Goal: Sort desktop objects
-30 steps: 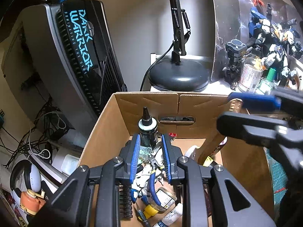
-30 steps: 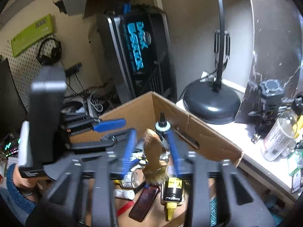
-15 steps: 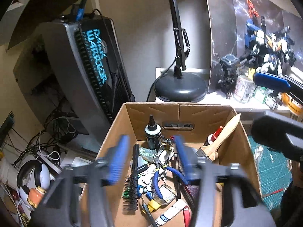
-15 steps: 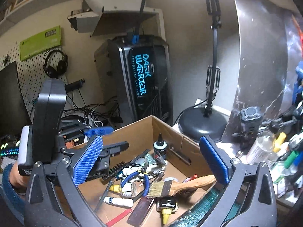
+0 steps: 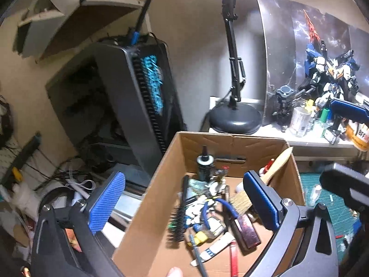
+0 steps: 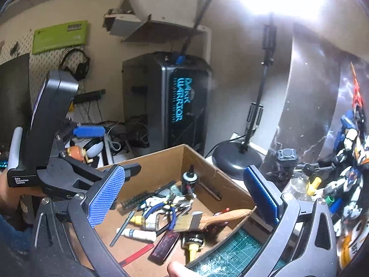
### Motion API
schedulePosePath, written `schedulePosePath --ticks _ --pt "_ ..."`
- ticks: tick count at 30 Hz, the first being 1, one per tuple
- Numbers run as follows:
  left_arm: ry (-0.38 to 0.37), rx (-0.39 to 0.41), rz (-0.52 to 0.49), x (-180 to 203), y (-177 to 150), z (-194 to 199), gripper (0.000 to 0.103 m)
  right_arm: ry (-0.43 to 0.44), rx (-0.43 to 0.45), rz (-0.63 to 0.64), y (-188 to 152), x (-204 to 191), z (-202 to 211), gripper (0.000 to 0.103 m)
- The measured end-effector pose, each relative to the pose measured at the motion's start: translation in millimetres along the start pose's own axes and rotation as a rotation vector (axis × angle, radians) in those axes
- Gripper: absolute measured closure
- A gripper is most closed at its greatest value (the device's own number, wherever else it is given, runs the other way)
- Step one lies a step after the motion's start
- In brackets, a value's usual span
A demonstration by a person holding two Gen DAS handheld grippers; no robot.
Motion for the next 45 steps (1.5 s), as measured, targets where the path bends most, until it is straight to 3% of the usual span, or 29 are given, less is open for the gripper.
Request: schedulePosePath --ticks 4,11,17,35,45 --pt "0.02 0.027 -0.006 3.8 1.4 23.0 0.0 -0.044 -0.03 0.026 2.5 -7.1 12.3 0.0" --pt "0.051 0.075 -0.016 11.0 3.3 63.4 0.0 -0.075 0.04 0.009 5.7 -10.1 65.2 0.0" --pt "0.032 0.133 -0.013 22.5 -2.3 99.4 0.0 -0.098 0.067 -0.016 -0.8 -9.4 103.8 0.0" --pt "-0.018 0.244 -0.009 47.3 -36.2 178.4 0.0 -0.172 0.091 -0.077 -48.5 -11.7 186.7 0.0" --pt "-0.056 0.244 -0.008 55.8 -64.8 195.7 0.0 -0.14 0.107 -0.12 -88.5 -22.3 242.2 0.0"
Point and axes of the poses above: each gripper's, at about its wrist camera, not at the fingertips, and z roughly against the way its jaws point, x to its right, y to its top, the point moved 1 cm from there along -z, roughly the way its jaws point, and after that the axes turned 9 degrees about -z, right-handed, at the moved point
